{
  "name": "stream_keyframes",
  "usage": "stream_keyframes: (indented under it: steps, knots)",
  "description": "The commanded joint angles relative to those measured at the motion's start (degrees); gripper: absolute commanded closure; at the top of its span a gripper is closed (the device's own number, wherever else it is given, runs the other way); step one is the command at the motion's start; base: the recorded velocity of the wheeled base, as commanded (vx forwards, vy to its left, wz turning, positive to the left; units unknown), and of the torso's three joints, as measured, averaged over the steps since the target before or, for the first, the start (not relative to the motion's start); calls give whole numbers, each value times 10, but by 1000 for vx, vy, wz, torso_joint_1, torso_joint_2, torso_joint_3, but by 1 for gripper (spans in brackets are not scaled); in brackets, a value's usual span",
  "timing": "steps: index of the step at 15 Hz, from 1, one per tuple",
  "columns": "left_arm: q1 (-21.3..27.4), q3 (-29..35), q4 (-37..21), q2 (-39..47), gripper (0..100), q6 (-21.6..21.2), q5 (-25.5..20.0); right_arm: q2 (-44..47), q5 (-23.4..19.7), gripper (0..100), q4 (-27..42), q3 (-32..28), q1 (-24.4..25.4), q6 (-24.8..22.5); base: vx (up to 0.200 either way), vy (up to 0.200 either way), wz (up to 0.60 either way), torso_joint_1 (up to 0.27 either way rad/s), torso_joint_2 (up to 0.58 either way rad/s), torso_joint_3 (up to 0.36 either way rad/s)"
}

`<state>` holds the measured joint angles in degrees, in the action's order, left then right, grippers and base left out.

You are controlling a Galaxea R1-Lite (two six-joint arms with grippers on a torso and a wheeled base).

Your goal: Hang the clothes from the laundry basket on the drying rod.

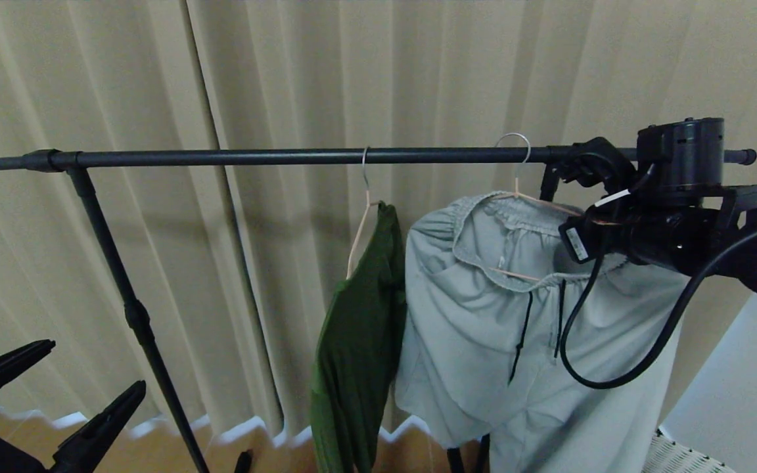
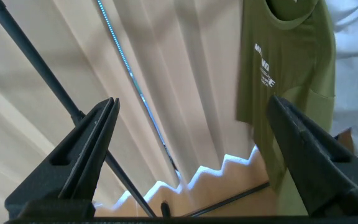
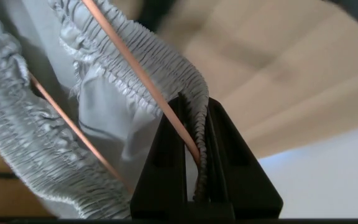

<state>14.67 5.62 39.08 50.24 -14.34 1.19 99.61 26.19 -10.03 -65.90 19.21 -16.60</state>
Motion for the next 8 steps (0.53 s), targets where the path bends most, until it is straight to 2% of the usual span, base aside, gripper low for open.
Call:
stream_keyframes:
  steps: [1,7,8]
  knots:
    - [0,0,0,1,0,0,0,6,2,100,1,5,21,0,0,0,0,0,0,0]
    - [0,0,0,1,0,0,0,1,1,100,-2,12,38,0,0,0,0,0,0,0]
    - [0,-1,-1,0,0,0,0,1,-2,0,-9,17,38,3,0,0,0,0,0,0]
